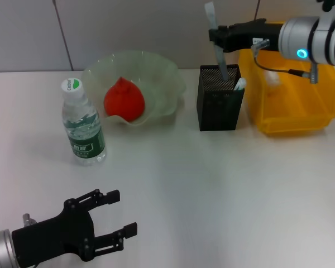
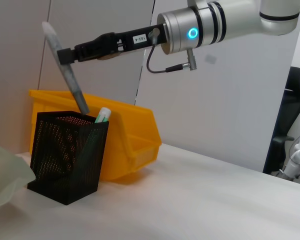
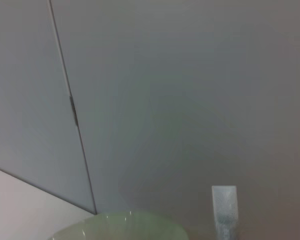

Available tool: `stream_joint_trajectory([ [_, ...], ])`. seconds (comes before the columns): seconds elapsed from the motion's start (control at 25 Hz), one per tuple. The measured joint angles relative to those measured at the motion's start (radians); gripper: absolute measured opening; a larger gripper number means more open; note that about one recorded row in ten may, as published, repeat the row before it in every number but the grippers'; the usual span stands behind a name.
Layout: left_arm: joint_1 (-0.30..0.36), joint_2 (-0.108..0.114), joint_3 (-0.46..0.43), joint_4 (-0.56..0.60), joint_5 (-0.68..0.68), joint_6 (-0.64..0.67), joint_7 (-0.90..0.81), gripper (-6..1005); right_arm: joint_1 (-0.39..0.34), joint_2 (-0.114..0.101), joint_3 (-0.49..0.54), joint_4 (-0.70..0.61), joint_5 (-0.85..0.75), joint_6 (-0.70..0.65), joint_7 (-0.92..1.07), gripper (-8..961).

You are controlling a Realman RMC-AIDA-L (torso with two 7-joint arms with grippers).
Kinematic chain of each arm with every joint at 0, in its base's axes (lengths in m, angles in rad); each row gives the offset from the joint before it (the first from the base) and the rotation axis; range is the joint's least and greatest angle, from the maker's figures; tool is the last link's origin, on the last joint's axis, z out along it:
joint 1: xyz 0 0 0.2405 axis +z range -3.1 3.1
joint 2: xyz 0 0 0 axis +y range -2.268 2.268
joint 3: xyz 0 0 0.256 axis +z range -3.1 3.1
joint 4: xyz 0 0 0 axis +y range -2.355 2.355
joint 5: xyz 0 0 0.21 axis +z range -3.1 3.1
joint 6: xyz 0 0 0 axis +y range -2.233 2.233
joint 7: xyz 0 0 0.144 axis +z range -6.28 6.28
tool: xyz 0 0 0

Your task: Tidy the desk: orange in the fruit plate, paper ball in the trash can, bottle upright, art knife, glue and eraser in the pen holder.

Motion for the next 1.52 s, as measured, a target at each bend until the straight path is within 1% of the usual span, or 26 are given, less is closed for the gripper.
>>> stream_joint_trajectory([
  [0.04, 0.000, 0.000, 0.000, 0.000, 0.000, 0.000, 0.000, 813, 0.000, 0.000, 0.000, 0.000, 0.000, 0.000, 0.000, 141],
  [0.12, 0.000, 0.000, 0.000, 0.001, 0.000, -0.001, 0.000, 813, 0.000, 0.000, -0.044, 0.014, 0.009, 0.043, -0.002, 141],
  [0.32, -0.001, 0.002, 0.000, 0.000, 0.001, -0.002, 0.000, 813, 0.000, 0.000, -0.081, 0.034, 0.009, 0.089, -0.002, 140],
  [0.92, -0.001, 0.007, 0.000, 0.000, 0.000, 0.000, 0.001, 813, -0.012, -0.001, -0.092, 0.046, 0.009, 0.087, -0.002, 143],
  [1.12, -0.001, 0.010, 0.000, 0.001, -0.001, 0.000, 0.000, 813, -0.026, -0.001, -0.091, 0.039, 0.009, 0.087, -0.002, 378],
  [1.28, -0.001, 0.011, 0.000, 0.002, -0.001, 0.000, 0.000, 813, -0.033, 0.000, -0.089, 0.029, 0.016, 0.086, 0.005, 462],
  [1.32, -0.002, 0.011, 0.000, 0.002, -0.002, 0.000, 0.000, 813, -0.047, 0.000, -0.088, 0.009, 0.051, 0.084, 0.006, 483],
  [1.36, -0.002, 0.011, 0.000, 0.002, -0.002, 0.000, 0.000, 813, -0.047, 0.000, -0.088, 0.009, 0.051, 0.084, 0.006, 503],
  [1.4, -0.002, 0.011, 0.000, 0.003, -0.002, 0.001, 0.000, 813, -0.063, -0.001, -0.090, -0.013, 0.099, 0.074, -0.004, 524],
  [1.44, -0.002, 0.012, 0.000, 0.003, -0.002, 0.003, 0.000, 813, -0.092, -0.002, -0.089, -0.049, 0.182, 0.043, -0.045, 545],
  [1.52, -0.005, 0.012, 0.000, 0.004, -0.002, 0.009, -0.001, 813, -0.127, -0.003, -0.081, -0.082, 0.296, -0.021, -0.118, 587],
])
